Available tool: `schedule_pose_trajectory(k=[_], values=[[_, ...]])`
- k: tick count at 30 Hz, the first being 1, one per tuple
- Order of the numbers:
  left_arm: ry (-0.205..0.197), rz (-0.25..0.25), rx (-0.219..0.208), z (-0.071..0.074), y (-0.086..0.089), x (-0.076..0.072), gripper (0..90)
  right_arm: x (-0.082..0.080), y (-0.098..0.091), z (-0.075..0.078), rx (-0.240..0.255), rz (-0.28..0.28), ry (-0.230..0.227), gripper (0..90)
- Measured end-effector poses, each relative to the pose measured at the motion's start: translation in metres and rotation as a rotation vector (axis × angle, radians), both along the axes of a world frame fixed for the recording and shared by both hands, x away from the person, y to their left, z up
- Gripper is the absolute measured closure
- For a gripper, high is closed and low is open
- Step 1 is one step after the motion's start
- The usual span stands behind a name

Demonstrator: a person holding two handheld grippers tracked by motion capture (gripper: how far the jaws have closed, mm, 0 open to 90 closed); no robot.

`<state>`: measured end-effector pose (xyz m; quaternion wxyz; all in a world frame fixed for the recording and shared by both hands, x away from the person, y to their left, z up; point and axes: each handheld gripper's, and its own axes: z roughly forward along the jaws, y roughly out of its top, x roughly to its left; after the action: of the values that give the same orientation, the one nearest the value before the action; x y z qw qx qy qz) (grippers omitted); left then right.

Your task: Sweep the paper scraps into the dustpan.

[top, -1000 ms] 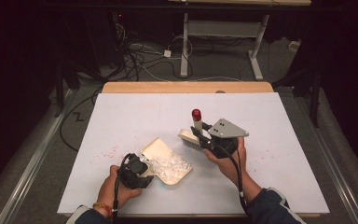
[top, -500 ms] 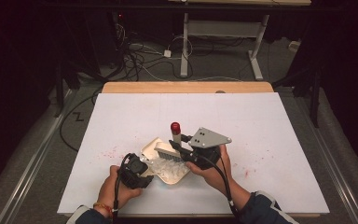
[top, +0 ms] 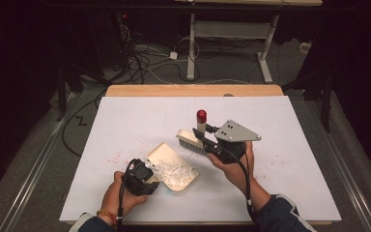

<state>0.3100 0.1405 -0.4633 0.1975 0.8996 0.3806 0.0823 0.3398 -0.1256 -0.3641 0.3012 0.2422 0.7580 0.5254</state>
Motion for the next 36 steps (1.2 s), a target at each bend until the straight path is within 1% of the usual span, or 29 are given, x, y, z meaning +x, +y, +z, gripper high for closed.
schedule_pose_trajectory(k=[2, 4, 6, 7, 8, 10, 11, 13, 16, 17, 18, 19, 21, 22, 23, 25, 27, 28, 29, 30, 31, 32, 35, 36], values=[[0.0, 0.002, 0.003, 0.0, -0.001, 0.0, 63.3, 0.002, -0.005, -0.005, -0.033, -0.031, -0.019, 70.3], [0.001, 0.003, 0.008, 0.0, -0.001, 0.0, 63.2, 0.005, -0.008, -0.011, -0.064, -0.056, -0.007, 70.3], [0.0, 0.003, 0.009, 0.001, -0.002, -0.001, 63.3, 0.008, -0.008, -0.019, -0.09, -0.063, 0.01, 70.3], [0.0, 0.003, 0.009, 0.001, -0.002, -0.001, 63.3, 0.008, -0.008, -0.019, -0.09, -0.063, 0.01, 70.3], [0.0, 0.005, 0.008, 0.0, -0.002, -0.001, 63.3, 0.007, -0.006, -0.026, -0.105, -0.055, 0.023, 70.3], [0.0, 0.007, 0.007, 0.0, -0.002, 0.0, 63.2, 0.004, -0.002, -0.029, -0.097, -0.02, 0.045, 70.3], [0.0, 0.006, 0.008, 0.0, -0.002, 0.0, 63.3, 0.001, 0.0, -0.03, -0.09, -0.003, 0.061, 70.2], [-0.003, 0.005, 0.01, 0.001, -0.002, 0.0, 63.3, -0.006, 0.006, -0.029, -0.093, 0.021, 0.065, 70.1], [-0.003, 0.004, 0.01, 0.001, -0.002, 0.0, 63.2, -0.012, 0.012, -0.024, -0.059, 0.087, 0.109, 70.3], [-0.002, 0.004, 0.008, 0.001, -0.002, 0.0, 63.2, -0.012, 0.012, -0.024, -0.059, 0.087, 0.109, 70.3], [-0.003, 0.004, 0.009, 0.001, -0.002, 0.0, 63.2, -0.014, 0.014, -0.022, -0.05, 0.099, 0.104, 70.3], [-0.002, 0.005, 0.005, 0.001, -0.002, -0.001, 63.2, -0.018, 0.016, -0.017, -0.052, 0.102, 0.08, 70.3], [-0.001, 0.005, 0.003, 0.001, -0.001, -0.001, 63.2, -0.019, 0.015, -0.015, -0.044, 0.106, 0.072, 70.3], [0.002, 0.006, 0.001, 0.001, 0.0, 0.0, 63.2, -0.019, 0.012, -0.011, -0.016, 0.115, 0.076, 70.3], [0.002, 0.006, 0.0, 0.001, 0.0, 0.0, 63.2, -0.018, 0.011, -0.009, -0.008, 0.114, 0.073, 70.3], [0.0, 0.004, 0.003, 0.002, 0.0, 0.0, 63.2, -0.018, 0.009, -0.007, -0.009, 0.097, 0.049, 70.3], [0.0, 0.003, 0.004, 0.002, 0.001, 0.0, 63.2, -0.017, 0.009, -0.006, -0.013, 0.094, 0.046, 70.3], [0.0, 0.004, 0.001, 0.003, 0.002, 0.0, 63.2, -0.013, 0.007, -0.004, -0.006, 0.086, 0.043, 70.3], [0.0, 0.004, 0.001, 0.003, 0.002, 0.0, 63.2, -0.013, 0.007, -0.004, -0.006, 0.086, 0.043, 70.3], [0.0, 0.008, -0.002, 0.003, 0.003, 0.0, 63.2, -0.009, 0.005, -0.003, -0.007, 0.071, 0.038, 70.3], [0.001, 0.01, -0.003, 0.003, 0.003, 0.0, 63.2, -0.009, 0.005, -0.003, -0.007, 0.071, 0.038, 70.3], [0.002, 0.01, -0.003, 0.003, 0.004, 0.001, 63.2, -0.005, 0.004, -0.003, -0.009, 0.053, 0.031, 70.3], [0.005, 0.01, 0.0, 0.003, 0.003, 0.001, 63.2, 0.005, 0.006, -0.007, -0.037, 0.013, 0.01, 70.3], [0.005, 0.01, 0.0, 0.003, 0.003, 0.001, 63.2, 0.005, 0.006, -0.007, -0.037, 0.013, 0.01, 70.3]])
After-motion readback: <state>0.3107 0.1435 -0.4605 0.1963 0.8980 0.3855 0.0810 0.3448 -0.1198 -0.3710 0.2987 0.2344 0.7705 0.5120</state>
